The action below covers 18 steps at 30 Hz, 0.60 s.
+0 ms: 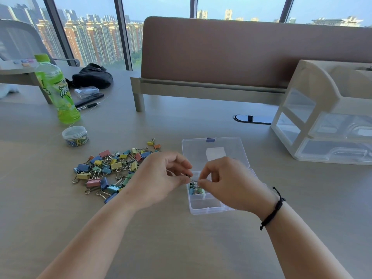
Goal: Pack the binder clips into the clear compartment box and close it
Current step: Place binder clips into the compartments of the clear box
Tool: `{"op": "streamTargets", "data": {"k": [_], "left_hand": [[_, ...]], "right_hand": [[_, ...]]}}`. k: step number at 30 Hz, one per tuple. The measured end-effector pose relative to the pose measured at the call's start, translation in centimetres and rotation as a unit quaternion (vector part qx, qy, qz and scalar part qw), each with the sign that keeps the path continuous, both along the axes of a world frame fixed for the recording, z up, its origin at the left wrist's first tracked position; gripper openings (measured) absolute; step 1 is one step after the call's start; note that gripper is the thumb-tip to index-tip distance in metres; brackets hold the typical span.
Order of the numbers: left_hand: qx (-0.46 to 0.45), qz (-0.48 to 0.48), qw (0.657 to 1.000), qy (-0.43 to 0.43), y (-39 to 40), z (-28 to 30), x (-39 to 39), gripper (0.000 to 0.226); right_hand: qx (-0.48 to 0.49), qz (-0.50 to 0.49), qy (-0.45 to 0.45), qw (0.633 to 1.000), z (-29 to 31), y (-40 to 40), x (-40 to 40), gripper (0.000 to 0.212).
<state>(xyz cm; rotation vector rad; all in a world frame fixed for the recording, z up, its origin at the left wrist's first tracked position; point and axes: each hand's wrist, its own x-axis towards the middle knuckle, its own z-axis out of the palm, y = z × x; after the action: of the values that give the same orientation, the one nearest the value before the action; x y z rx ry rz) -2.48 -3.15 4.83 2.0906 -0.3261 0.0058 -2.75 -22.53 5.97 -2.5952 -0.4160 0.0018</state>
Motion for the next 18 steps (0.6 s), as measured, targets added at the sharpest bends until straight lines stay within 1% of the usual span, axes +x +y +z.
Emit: {"op": "streamTargets", "data": {"k": [2,4,7,10,15,18], "left_hand": [[-0.018,-0.009,1.000,-0.003,-0.1,0.1,-0.2,0.021],[-0.030,-0.016,0.999,-0.015,-0.3,0.1,-0.5,0.023],[-0.049,-0.014,0.998,-0.039,-0.6,0.1,-0.7,0.027],[-0.066,0.002,0.996,-0.055,-0.8,0.0,-0.8,0.030],[-0.109,0.024,0.992,-0.055,-1.0,-0.2,-0.7,0.036],[-0.120,0.024,0.991,-0.051,-1.1,-0.3,-0.4,0.034]], "right_hand": [[0.043,-0.016,-0.021,0.999,0.0,-0.1,0.2,0.013],[0.087,-0.016,-0.027,0.996,0.0,0.1,0.2,0.011],[0.136,-0.013,-0.028,0.990,-0.1,0.3,0.2,0.008],[0.192,-0.005,-0.011,0.981,-0.1,0.3,0.2,0.014],[0.204,0.011,0.014,0.979,0.1,0.5,-0.3,0.025],[0.197,0.007,0.006,0.980,0.0,0.5,-0.3,0.019]]}}
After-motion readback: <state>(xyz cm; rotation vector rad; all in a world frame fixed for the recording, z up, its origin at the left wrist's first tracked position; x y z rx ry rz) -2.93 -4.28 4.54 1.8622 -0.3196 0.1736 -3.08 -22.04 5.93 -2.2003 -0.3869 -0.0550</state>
